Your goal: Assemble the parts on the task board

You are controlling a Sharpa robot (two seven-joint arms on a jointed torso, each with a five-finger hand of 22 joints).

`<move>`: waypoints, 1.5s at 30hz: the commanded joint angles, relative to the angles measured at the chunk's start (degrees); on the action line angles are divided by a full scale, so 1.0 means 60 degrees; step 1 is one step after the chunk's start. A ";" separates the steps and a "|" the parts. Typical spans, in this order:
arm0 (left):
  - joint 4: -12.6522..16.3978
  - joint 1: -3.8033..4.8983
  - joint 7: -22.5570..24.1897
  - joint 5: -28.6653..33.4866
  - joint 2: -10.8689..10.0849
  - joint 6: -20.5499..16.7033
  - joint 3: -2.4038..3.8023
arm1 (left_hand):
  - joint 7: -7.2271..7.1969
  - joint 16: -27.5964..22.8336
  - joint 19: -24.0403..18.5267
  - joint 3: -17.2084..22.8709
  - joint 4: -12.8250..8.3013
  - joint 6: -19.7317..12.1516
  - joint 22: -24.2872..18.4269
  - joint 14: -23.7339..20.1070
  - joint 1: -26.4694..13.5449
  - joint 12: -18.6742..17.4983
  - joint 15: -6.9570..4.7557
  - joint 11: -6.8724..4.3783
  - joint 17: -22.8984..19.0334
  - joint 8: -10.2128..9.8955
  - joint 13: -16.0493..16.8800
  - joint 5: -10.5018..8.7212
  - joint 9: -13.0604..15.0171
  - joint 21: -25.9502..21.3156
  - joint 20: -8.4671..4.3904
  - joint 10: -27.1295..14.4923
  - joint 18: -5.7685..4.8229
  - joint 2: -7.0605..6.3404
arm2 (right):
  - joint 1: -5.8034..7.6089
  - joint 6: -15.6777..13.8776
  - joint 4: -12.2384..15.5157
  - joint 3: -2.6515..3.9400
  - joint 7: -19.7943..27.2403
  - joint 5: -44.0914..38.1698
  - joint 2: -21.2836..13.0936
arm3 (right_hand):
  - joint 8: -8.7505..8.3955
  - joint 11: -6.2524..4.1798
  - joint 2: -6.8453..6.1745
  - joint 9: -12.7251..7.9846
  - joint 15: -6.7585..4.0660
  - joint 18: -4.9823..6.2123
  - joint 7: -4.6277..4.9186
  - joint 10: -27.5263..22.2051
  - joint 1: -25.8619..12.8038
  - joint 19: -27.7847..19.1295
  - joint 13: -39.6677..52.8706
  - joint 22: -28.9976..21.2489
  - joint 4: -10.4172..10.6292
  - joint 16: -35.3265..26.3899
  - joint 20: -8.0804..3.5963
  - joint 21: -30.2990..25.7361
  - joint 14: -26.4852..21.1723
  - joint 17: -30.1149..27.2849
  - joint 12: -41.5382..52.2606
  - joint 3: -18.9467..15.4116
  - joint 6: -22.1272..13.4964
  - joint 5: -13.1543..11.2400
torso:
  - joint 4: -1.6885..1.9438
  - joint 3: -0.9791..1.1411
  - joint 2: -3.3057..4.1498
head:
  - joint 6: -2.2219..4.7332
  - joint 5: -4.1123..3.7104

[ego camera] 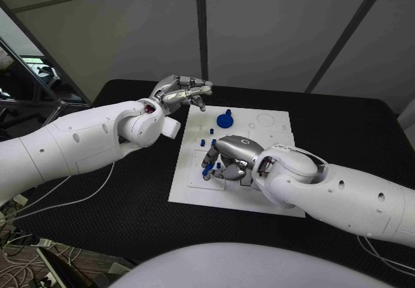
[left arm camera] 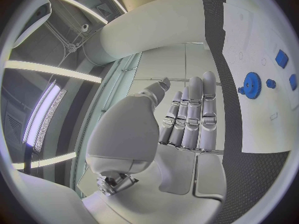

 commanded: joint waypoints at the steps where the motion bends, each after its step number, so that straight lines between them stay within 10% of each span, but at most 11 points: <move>1: 0.0000 0.0017 0.0115 0.0033 0.0012 -0.0011 0.0008 | -0.0002 -0.0068 -0.0018 -0.0023 -0.0025 -0.0045 -0.0012 -0.0082 0.0034 0.0053 -0.0007 -0.0003 -0.0016 0.0045 0.0005 0.0016 0.0012 -0.0068 0.0053 -0.0064 -0.0175 0.0112 | 0.0006 0.0403 -0.0030 -0.0004 -0.0048 -0.0295 0.0022 | 0.0065 0.0023 0.0016 -0.0010 0.0002 -0.0158 0.0040 0.0034 0.0006 0.0034 0.0015 -0.0009 -0.0019 0.0040 0.0021 0.0018 0.0106 -0.0008 -0.0034 0.0035 -0.0009 0.0050 | -0.0006 -0.0005 0.0006 | -0.0026 0.0009; 22: 0.0005 0.0018 0.0119 0.0033 0.0001 0.0012 0.0009 | -0.0002 -0.0073 -0.0021 -0.0023 -0.0028 -0.0043 -0.0013 -0.0087 0.0039 0.0059 -0.0008 -0.0004 -0.0020 0.0050 0.0006 0.0017 0.0013 -0.0072 0.0053 -0.0063 -0.0175 0.0115 | 0.0001 0.0937 -0.0178 -0.0035 -0.0417 -0.0766 0.0146 | 0.0068 0.0025 0.0007 -0.0001 0.0011 -0.0157 0.0040 0.0048 -0.0031 0.0022 0.0023 -0.0007 -0.0016 0.0030 0.0032 0.0020 0.0092 -0.0025 -0.0052 0.0017 0.0002 0.0039 | -0.0005 -0.0006 -0.0009 | -0.0092 0.0005; 34: 0.0003 0.0019 0.0104 0.0033 0.0008 0.0061 0.0009 | -0.0002 -0.0082 -0.0026 -0.0026 -0.0031 -0.0042 -0.0017 -0.0097 0.0043 0.0071 -0.0008 -0.0004 -0.0028 0.0057 0.0006 0.0016 0.0015 -0.0079 0.0052 -0.0064 -0.0174 0.0117 | -0.0002 0.0816 -0.0193 -0.0240 -0.0609 -0.1118 0.0271 | 0.0031 0.0039 -0.0027 -0.0006 0.0023 -0.0144 0.0053 0.0008 -0.0072 -0.0026 0.0021 -0.0064 -0.0022 -0.0011 0.0044 -0.0013 0.0063 -0.0074 -0.0106 0.0000 -0.0054 0.0037 | 0.0000 -0.0006 -0.0005 | -0.0095 -0.0009; 45: -0.0015 0.0019 0.0100 0.0033 0.0038 0.0041 0.0009 | 0.0002 -0.0094 -0.0034 -0.0039 -0.0031 -0.0057 -0.0024 -0.0110 0.0037 0.0079 -0.0006 0.0000 -0.0040 0.0058 0.0003 0.0013 0.0013 -0.0091 0.0052 -0.0082 -0.0175 0.0109 | -0.0002 0.0548 -0.0196 -0.0259 -0.0449 -0.1121 0.0314 | -0.0522 0.0336 -0.0639 -0.0356 0.0270 -0.0023 0.0269 -0.1118 -0.0668 -0.0412 -0.0151 -0.0673 0.0182 -0.0148 0.0259 -0.0377 -0.0073 -0.0280 -0.0574 -0.0387 -0.1508 0.0045 | -0.0004 -0.0004 -0.0014 | -0.0077 0.0022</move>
